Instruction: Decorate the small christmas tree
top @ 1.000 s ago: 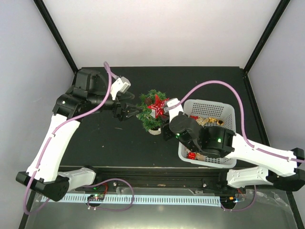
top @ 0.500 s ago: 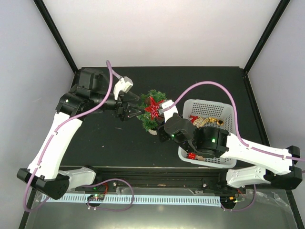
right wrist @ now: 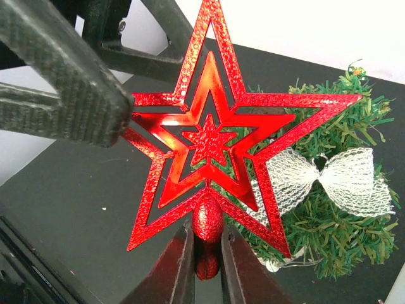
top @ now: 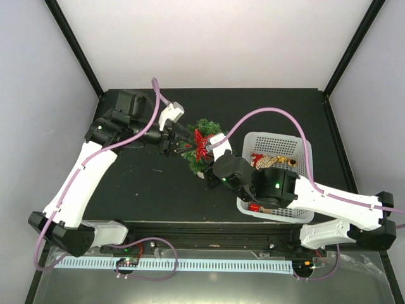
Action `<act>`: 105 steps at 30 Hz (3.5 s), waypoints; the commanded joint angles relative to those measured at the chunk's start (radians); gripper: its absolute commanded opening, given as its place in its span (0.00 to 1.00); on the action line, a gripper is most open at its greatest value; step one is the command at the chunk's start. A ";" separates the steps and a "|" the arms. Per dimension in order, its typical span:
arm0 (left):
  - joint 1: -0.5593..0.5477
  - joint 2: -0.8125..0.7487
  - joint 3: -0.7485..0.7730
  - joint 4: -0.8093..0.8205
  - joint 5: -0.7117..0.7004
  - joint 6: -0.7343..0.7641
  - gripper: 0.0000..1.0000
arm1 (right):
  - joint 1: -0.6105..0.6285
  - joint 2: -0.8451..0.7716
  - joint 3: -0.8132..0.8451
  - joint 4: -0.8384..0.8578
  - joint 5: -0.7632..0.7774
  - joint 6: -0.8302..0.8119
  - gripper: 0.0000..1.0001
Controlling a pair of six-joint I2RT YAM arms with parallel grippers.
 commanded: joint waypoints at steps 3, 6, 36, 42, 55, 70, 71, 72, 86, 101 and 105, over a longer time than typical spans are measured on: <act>-0.020 0.041 0.029 -0.006 0.034 0.010 0.56 | 0.005 -0.002 0.021 0.028 -0.001 0.025 0.12; -0.025 0.048 0.032 -0.005 0.031 0.013 0.33 | 0.006 -0.002 0.019 0.031 -0.005 0.023 0.12; -0.060 0.318 0.671 -0.351 -0.374 0.392 0.02 | -0.001 -0.250 -0.140 -0.094 0.382 0.199 0.61; -0.129 0.400 0.782 -0.376 -0.495 0.457 0.02 | -0.008 -0.300 -0.194 -0.068 0.366 0.242 0.60; -0.178 0.460 0.790 -0.319 -0.497 0.424 0.01 | -0.030 -0.325 -0.260 -0.079 0.342 0.279 0.60; -0.181 0.491 0.788 -0.298 -0.457 0.385 0.02 | -0.048 -0.340 -0.300 -0.083 0.323 0.297 0.60; -0.181 0.491 0.786 -0.299 -0.457 0.384 0.01 | -0.049 -0.340 -0.302 -0.083 0.322 0.297 0.60; -0.181 0.490 0.782 -0.301 -0.455 0.383 0.02 | -0.049 -0.340 -0.304 -0.083 0.319 0.299 0.60; -0.184 0.468 0.718 -0.291 -0.477 0.385 0.02 | -0.057 -0.346 -0.320 -0.089 0.295 0.319 0.60; -0.191 0.434 0.601 -0.270 -0.524 0.400 0.02 | -0.058 -0.368 -0.335 -0.100 0.292 0.338 0.60; -0.192 0.424 0.575 -0.260 -0.529 0.400 0.02 | -0.058 -0.372 -0.334 -0.103 0.293 0.339 0.60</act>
